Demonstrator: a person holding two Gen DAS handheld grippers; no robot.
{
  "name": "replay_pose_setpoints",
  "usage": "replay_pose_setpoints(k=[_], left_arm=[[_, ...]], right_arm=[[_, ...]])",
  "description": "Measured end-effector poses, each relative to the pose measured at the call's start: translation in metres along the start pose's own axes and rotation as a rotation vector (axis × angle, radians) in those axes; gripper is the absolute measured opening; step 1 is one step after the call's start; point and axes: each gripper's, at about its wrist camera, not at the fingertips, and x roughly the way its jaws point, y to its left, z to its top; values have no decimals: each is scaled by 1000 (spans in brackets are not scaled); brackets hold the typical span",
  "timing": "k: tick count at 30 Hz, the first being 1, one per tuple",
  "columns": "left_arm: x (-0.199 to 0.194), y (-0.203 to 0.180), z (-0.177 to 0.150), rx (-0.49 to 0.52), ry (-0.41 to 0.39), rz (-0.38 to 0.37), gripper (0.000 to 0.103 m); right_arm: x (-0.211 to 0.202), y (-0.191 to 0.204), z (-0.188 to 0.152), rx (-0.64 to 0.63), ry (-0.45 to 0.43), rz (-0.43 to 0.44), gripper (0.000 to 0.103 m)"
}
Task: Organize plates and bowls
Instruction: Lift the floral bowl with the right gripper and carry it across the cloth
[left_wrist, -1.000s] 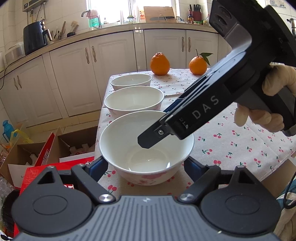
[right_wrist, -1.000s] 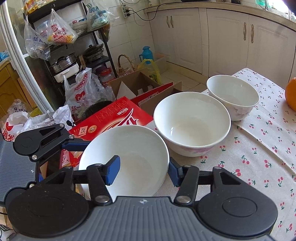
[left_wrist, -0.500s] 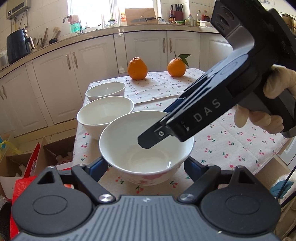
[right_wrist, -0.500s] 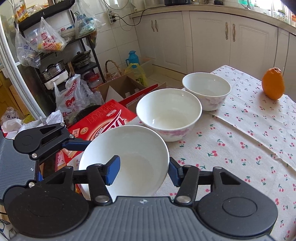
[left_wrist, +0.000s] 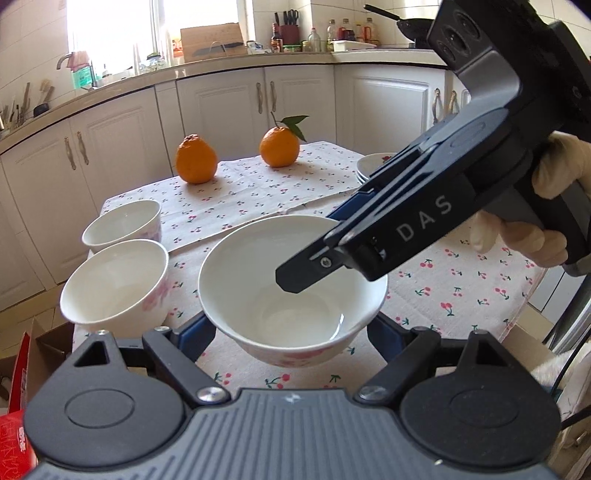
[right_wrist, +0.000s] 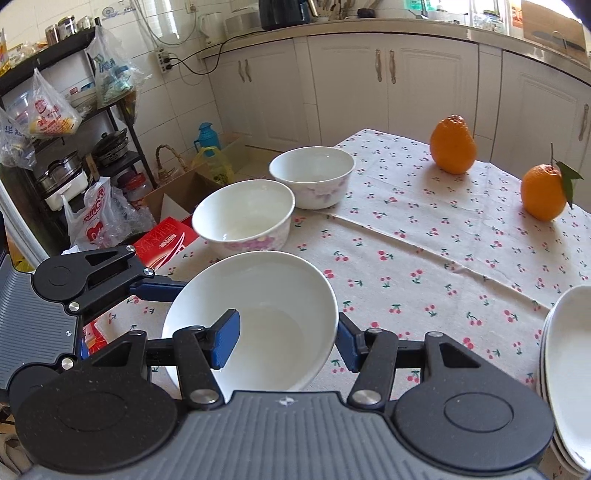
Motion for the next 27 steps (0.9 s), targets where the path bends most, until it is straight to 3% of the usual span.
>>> replay_pose_setpoints(k=[10,27], left_arm=[[34,-15,15,24,7,-73,88],[46,-20,20,28,22,-86,88]], right_arm=[[-10,-34,-12,73,-16,-71,62],[-4,-48,-18,114,-3,-86,63]])
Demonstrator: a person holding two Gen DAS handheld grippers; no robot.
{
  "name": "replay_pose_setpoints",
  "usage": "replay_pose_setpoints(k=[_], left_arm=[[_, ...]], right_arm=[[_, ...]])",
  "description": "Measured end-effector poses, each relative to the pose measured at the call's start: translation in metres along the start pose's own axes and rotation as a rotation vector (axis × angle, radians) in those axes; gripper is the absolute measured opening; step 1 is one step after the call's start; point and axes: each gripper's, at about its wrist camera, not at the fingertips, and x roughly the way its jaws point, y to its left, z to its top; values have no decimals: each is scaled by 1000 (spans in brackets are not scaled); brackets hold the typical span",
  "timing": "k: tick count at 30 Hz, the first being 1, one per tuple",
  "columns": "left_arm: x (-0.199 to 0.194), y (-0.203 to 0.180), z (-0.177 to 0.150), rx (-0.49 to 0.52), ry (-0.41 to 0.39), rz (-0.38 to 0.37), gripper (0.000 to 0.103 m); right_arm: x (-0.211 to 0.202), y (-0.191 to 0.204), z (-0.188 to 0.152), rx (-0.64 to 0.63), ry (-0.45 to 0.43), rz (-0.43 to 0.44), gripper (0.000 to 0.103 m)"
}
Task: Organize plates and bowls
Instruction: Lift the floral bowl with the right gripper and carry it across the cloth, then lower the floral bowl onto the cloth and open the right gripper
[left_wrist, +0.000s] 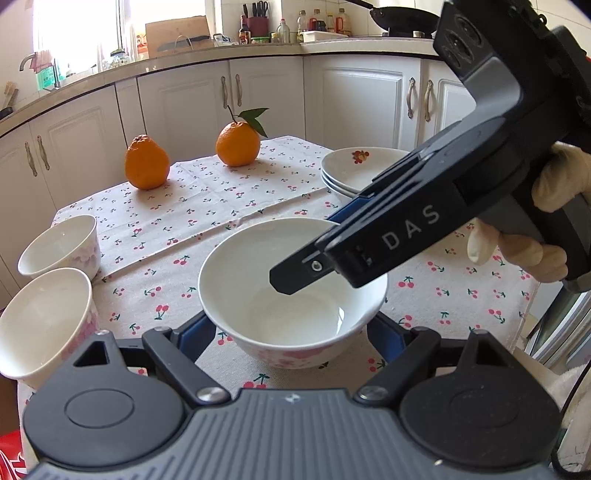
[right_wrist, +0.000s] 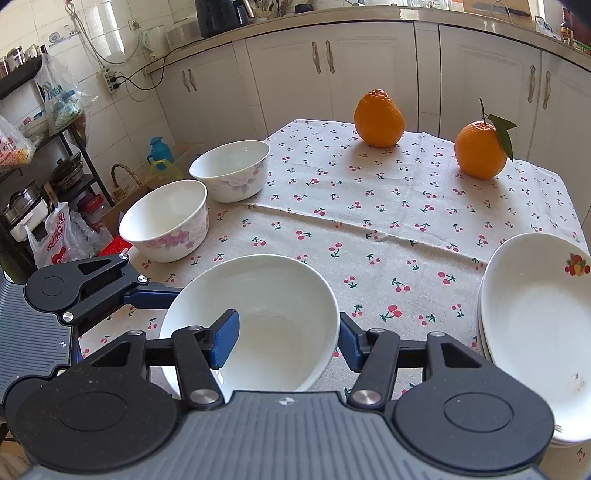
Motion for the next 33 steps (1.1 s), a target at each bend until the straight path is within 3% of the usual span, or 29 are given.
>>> replay_pose_setpoints(k=[7,9,11,13,19,33], left_arm=[[3,2,-1,-11,1,-8,88],[3,1,-2,-8,-3,-5,89],[3,-1,-3,7,6,-11,91],[1,-1,-5,2,7,-14,91],[-13,5,-12,-49,-2,0,94],[-56,37,-34,-120,-11,133,94]], right_arm=[[3,-2,0,6,5,-4,65],[3,-1,0,8,-6,8,73],[0,1,0,-3,-29,2,97],[-4,5,1,-23,-53,-1,103],[-5,9,4,-39,-56,-17,103],[-3,39,13,-152,-64,-38,103]])
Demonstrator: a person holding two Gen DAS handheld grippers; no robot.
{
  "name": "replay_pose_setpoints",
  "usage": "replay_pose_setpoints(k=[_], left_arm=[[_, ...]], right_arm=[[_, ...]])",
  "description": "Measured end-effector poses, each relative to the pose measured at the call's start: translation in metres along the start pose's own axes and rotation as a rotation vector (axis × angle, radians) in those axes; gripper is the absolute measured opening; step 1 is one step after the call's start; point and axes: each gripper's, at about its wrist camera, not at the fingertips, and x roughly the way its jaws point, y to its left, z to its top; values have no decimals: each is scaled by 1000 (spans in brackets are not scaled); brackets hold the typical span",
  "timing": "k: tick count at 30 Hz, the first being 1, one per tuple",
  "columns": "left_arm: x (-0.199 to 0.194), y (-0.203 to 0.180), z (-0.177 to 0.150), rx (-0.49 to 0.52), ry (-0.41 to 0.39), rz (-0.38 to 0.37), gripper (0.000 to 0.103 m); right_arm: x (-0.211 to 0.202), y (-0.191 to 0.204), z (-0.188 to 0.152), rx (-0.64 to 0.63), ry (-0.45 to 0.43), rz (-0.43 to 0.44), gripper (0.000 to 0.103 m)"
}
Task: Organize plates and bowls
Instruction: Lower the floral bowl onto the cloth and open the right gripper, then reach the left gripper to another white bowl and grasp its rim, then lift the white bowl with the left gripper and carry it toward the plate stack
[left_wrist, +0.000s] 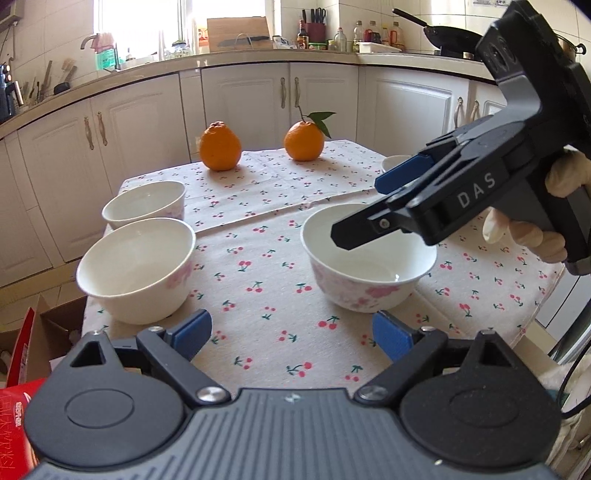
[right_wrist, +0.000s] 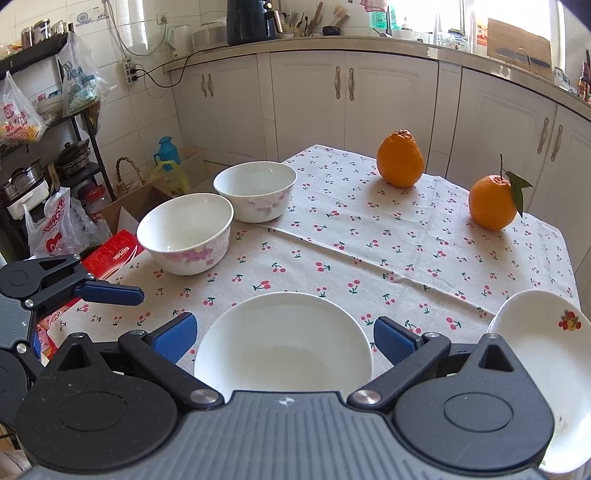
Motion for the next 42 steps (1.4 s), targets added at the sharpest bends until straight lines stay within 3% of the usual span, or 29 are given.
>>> replay_pose_setpoints(k=[9,20,25,30,37,42], left_arm=[[-18,62,2,-47,11,139,94],[2,134,28,-148,-1,194,93],[23,154,38,-196,22,139,86],[41,161,43,-205,48,91,68],[56,167,50,-214,72,47,58],[62,171,51,-223,85,36,54]], right_arm=[[21,33,22,-143,-5,39,103],[56,63,41,-219,18,102,103],[73,74,48,-251,25,119,103],[87,76,55,-252,29,141,103],[108,80,57,-270,71,156,102],[116,79,56,-265,94,164,91]])
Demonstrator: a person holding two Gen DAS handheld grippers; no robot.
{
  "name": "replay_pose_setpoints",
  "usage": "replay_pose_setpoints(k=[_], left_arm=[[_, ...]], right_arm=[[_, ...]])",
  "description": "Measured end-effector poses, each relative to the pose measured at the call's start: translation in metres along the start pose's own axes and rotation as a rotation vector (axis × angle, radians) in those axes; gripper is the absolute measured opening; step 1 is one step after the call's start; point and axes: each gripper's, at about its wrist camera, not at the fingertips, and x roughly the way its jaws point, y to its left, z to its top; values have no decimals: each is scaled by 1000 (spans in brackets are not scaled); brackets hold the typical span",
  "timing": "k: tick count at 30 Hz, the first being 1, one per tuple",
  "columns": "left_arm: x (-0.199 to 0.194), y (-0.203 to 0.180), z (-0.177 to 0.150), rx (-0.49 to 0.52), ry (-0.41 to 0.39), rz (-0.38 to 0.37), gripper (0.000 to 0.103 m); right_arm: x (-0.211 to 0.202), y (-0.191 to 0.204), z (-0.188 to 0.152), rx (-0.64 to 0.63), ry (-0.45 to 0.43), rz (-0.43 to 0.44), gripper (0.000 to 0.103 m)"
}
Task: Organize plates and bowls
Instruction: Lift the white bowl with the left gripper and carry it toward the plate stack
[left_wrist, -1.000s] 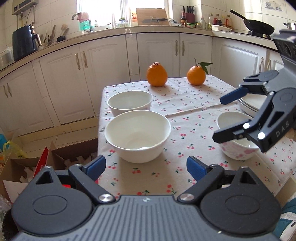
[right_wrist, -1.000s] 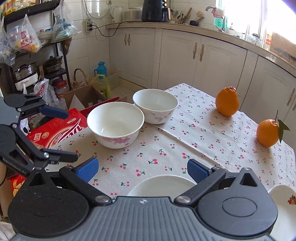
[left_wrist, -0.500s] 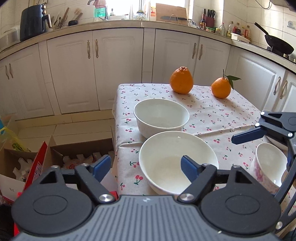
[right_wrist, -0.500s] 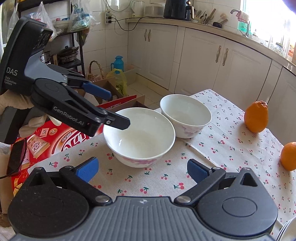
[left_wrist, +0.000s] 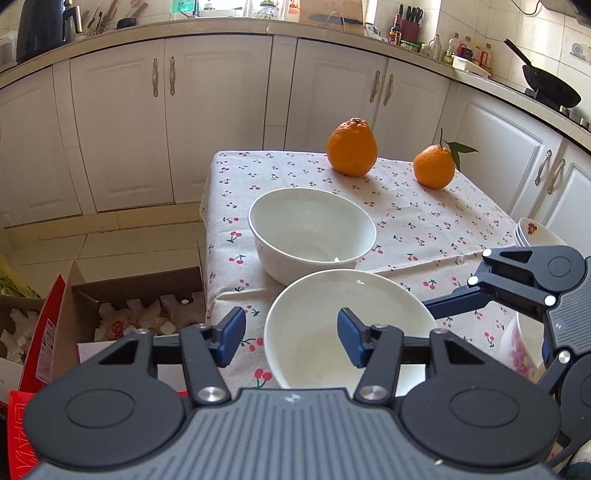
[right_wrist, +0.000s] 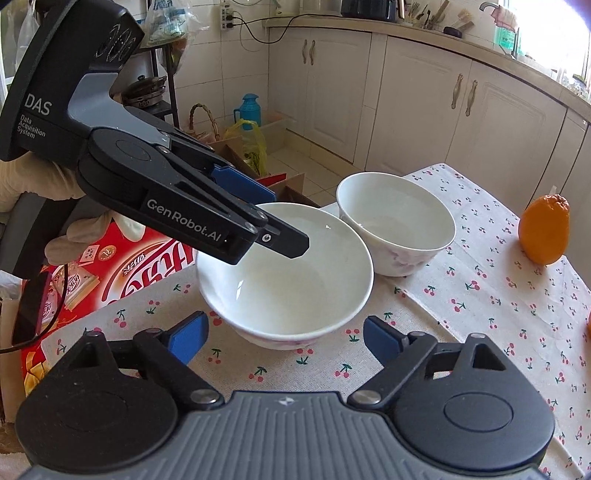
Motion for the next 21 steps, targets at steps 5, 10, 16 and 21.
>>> replay_pose_setpoints(k=[5,10,16,21], left_arm=[[3,1,2,-2,12,-9,46],[5,1,3,3,24,-15,46],[9,1,3,11,47,-34,41],[11,0,5,20,57,-40,37]], right_arm=[[1,0,1,-12,2,4,86],[1,0,2,-21,6,13,81],[1,0,2,-20,4,16,81],[1,-1,2,-16,3,17,81]])
